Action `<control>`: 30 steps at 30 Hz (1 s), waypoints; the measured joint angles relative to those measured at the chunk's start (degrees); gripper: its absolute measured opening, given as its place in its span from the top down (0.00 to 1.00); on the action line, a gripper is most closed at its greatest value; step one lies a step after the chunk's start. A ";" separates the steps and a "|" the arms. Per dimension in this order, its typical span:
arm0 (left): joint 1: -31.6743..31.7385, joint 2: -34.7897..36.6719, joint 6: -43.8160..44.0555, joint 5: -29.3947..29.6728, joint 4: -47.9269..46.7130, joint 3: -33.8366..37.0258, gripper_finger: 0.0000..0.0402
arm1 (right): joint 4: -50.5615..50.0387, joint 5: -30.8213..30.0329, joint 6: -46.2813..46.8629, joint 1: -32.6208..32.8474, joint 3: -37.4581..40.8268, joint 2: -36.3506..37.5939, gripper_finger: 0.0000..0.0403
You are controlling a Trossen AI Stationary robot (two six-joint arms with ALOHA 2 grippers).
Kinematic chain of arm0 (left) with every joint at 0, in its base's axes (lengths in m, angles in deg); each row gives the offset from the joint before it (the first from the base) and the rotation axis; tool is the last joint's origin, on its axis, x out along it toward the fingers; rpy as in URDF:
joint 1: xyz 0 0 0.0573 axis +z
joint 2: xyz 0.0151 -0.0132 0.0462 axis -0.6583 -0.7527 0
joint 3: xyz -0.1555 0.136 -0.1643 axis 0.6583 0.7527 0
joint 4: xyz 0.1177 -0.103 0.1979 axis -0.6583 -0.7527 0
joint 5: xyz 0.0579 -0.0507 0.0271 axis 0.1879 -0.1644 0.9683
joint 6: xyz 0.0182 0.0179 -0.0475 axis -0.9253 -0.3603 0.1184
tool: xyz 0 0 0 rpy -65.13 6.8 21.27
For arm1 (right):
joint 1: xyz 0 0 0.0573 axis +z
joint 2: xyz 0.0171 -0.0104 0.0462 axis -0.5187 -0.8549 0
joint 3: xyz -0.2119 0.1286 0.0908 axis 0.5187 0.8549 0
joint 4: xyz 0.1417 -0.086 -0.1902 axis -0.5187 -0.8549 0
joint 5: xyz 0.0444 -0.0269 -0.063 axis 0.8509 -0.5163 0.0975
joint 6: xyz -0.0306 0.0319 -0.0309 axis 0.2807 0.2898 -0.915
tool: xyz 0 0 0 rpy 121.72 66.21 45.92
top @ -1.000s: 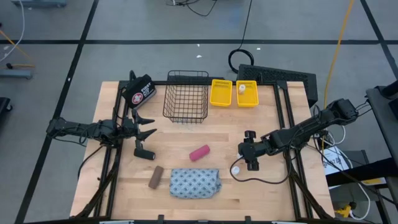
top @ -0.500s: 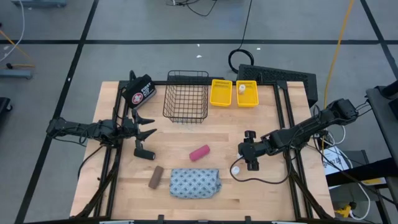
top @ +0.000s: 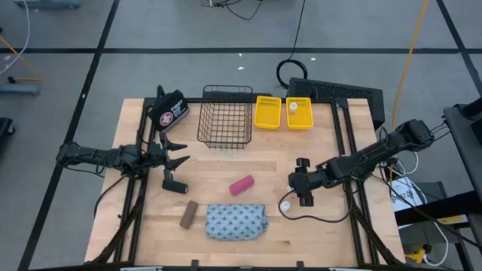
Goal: Pick & Place Medicine items
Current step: Put the top white medicine bottle into the right yellow basket
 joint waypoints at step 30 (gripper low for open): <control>0.00 0.00 0.00 -0.01 0.00 -0.02 0.47 | 1.01 -0.07 1.96 -0.04 0.00 0.00 0.66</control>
